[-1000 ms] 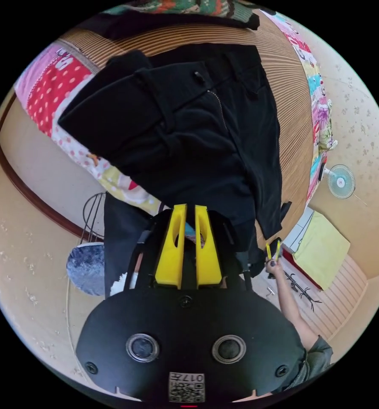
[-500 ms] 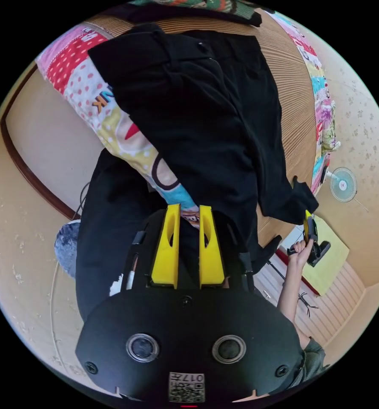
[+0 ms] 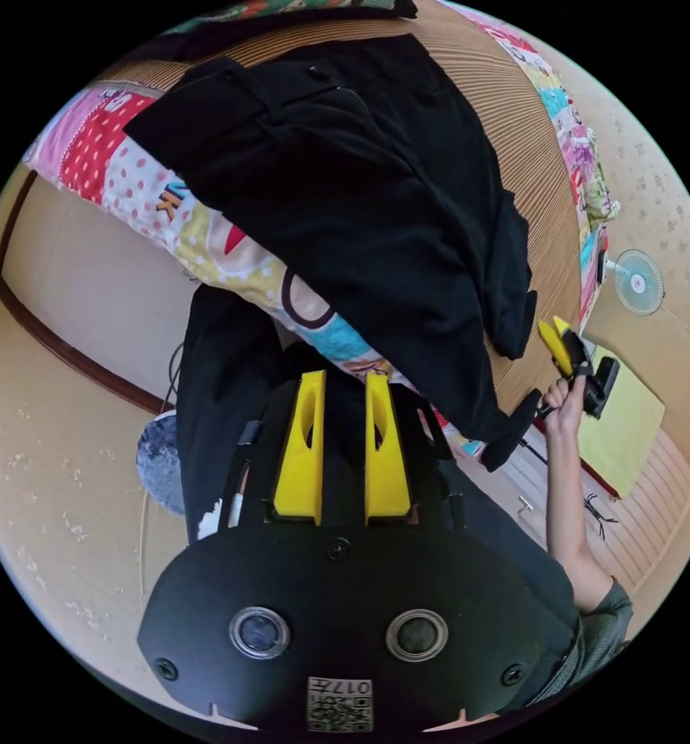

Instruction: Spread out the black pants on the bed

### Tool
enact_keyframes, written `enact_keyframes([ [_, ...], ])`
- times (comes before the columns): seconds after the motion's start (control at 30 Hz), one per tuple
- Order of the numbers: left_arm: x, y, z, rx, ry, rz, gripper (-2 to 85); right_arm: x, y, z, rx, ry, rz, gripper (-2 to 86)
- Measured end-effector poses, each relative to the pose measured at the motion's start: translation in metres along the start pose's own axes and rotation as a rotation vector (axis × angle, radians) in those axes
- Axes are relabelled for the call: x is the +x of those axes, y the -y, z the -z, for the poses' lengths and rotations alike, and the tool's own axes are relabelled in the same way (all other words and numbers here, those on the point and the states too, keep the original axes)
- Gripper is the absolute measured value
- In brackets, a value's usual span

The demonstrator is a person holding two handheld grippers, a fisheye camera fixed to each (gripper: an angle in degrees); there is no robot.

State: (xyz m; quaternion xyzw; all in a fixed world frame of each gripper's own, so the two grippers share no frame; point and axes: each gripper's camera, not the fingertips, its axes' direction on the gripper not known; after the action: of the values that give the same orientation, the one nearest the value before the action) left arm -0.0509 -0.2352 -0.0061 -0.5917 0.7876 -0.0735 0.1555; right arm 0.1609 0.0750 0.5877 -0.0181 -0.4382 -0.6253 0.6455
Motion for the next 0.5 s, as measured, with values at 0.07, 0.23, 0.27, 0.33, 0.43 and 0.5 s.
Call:
enact_keyframes([
  [0.07,-0.005,-0.005,0.002,0.0,0.002,0.022,9.9,0.002,0.024,-0.023,-0.103,-0.009,0.013,11.9],
  [0.23,-0.015,-0.021,0.014,0.05,-0.099,0.067,10.0,-0.018,0.065,-0.064,-0.385,-0.136,0.141,3.3],
  [0.27,-0.016,-0.021,0.015,0.052,-0.105,0.067,10.0,-0.022,0.067,-0.057,-0.365,-0.113,0.175,3.1],
  [0.33,-0.022,-0.023,0.017,0.051,-0.115,0.069,10.2,-0.026,0.06,0.0,-0.166,0.04,0.234,2.6],
  [0.43,-0.029,-0.026,0.021,0.061,-0.121,0.083,10.9,0.005,0.018,0.097,0.205,0.162,0.158,2.5],
  [0.5,-0.034,-0.027,0.022,0.065,-0.152,0.096,11.0,0.033,-0.018,0.144,0.382,0.106,0.073,2.9],
])
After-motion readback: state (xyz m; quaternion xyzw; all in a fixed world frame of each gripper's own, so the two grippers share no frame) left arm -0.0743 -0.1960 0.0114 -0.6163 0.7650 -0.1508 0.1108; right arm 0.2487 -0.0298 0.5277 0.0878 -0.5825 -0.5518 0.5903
